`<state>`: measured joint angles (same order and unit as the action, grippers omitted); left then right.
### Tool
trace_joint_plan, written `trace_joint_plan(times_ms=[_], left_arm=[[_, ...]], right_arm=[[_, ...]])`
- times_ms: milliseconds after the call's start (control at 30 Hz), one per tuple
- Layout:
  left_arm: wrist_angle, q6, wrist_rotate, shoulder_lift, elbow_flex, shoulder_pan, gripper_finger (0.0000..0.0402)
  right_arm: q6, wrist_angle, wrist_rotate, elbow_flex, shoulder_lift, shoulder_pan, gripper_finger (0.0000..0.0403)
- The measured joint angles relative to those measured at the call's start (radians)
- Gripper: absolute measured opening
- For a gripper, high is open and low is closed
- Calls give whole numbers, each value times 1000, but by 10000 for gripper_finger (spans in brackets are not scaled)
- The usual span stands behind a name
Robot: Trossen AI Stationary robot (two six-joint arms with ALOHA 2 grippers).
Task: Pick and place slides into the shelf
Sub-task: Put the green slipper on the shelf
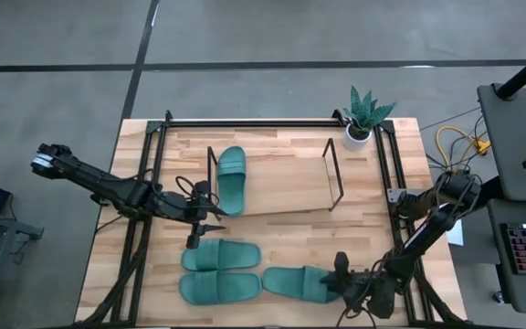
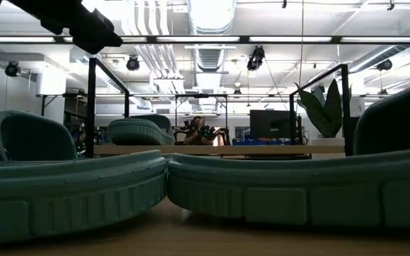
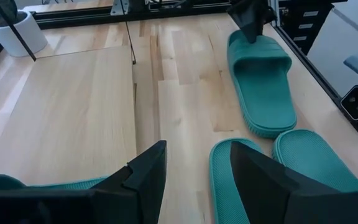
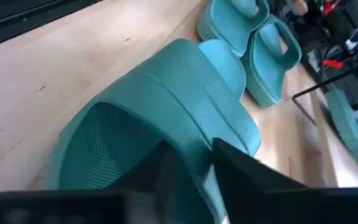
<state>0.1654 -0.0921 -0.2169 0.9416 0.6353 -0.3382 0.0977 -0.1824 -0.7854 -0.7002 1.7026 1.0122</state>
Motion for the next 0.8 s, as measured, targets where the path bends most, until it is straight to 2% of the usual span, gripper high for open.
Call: trace_joint_plan(times_ms=[100,133,300,500,700,800], left_arm=[[0,0,0,0,0,0,162],[0,0,0,0,0,0,162],[0,0,0,0,0,0,162],[-1,-3,-1,0,0,0,162],[-63,81,-118,0,-1,0,162],[-108,172,-131,7,-1,0,162]], right_arm=[[58,-2,-15,0,-6,0,27],[76,-2,-33,0,-8,0,20],[127,-2,-171,0,-33,0,13],[208,-18,-438,-5,-112,1,12],[185,-20,-473,-22,-219,-3,12],[137,-38,-506,-27,-278,-9,12]])
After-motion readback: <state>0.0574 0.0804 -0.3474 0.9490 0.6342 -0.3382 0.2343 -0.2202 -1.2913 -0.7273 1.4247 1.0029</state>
